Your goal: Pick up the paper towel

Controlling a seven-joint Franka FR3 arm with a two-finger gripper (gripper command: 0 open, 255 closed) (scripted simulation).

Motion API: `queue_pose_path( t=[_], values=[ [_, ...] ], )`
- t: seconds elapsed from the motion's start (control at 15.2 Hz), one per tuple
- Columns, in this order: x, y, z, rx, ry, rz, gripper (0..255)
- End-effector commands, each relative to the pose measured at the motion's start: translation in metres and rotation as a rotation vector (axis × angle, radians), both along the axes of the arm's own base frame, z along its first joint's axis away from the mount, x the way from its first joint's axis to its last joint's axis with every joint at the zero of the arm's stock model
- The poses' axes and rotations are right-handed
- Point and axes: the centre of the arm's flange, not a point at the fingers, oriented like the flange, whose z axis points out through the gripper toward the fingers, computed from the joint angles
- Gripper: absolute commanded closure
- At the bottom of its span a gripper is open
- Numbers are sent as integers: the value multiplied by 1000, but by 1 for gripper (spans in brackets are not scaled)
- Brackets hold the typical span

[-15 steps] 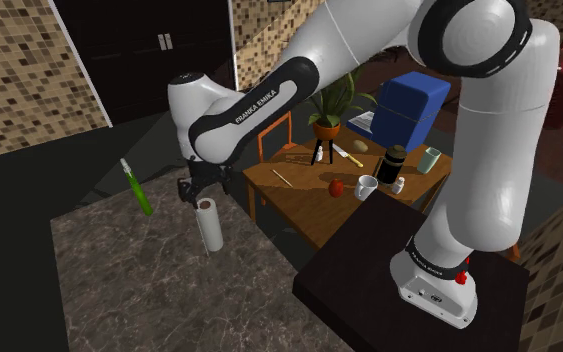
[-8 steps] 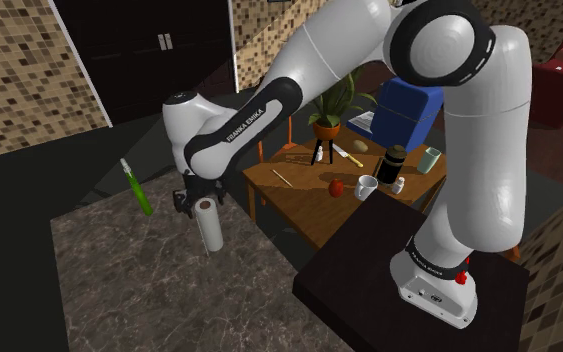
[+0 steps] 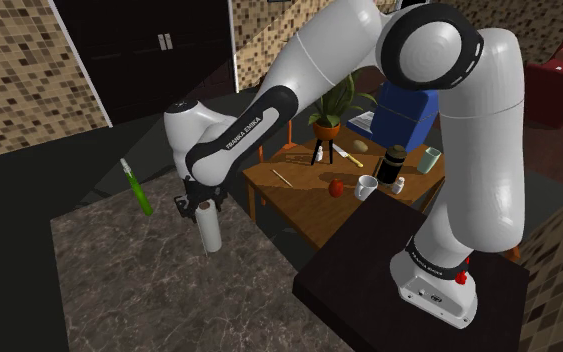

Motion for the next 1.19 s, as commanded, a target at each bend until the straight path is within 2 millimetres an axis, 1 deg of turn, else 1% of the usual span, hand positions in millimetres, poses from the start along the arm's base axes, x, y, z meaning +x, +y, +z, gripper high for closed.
queue_pose_path(
  t=[0.0, 0.33, 1.12],
  values=[
    [0, 0, -1, -1, 1, 0, 255],
    [0, -1, -1, -1, 1, 0, 255],
    [0, -1, 63, -1, 1, 0, 255]
  ],
)
